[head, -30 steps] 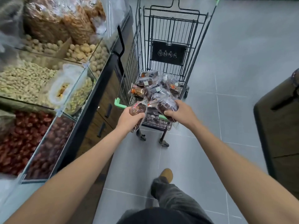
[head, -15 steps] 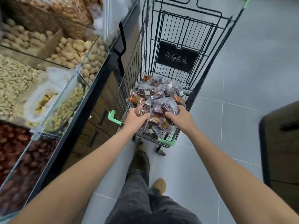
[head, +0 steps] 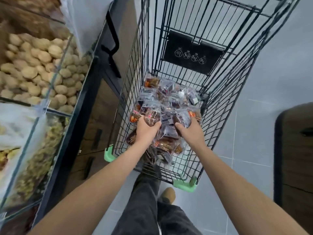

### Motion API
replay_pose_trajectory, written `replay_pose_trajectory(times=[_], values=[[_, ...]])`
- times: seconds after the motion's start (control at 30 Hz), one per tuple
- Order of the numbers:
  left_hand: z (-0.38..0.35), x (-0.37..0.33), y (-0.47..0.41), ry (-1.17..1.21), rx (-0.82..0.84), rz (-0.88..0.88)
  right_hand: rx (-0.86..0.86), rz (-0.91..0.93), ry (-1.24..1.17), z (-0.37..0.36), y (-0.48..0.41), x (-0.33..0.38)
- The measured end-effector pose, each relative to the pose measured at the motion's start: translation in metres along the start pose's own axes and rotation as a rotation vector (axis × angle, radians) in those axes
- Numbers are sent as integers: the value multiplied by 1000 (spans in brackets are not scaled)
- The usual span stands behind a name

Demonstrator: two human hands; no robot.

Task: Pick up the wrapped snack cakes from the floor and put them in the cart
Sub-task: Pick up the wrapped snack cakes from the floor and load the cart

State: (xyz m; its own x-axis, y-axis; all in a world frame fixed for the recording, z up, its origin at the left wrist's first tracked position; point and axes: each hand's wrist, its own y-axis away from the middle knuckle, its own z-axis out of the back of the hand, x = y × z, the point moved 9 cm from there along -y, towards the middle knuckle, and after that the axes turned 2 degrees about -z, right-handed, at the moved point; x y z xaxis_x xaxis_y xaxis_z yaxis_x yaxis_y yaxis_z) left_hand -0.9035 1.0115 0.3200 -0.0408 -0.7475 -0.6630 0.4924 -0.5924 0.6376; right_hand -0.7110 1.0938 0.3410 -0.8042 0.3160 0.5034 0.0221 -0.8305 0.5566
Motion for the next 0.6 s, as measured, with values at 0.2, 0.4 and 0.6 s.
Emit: replay_pose_trajectory(times=[0.2,0.4,0.6], values=[[-17,-32,-65,-96,21,-20,-7,-91,-101,-13,-56,8],[-36,-46,-90,-242,60,13,65,-146,-87,-26,-85,21],[-37,-44,-87,-164,92,65,100,-93,-92,-22,-81,27]])
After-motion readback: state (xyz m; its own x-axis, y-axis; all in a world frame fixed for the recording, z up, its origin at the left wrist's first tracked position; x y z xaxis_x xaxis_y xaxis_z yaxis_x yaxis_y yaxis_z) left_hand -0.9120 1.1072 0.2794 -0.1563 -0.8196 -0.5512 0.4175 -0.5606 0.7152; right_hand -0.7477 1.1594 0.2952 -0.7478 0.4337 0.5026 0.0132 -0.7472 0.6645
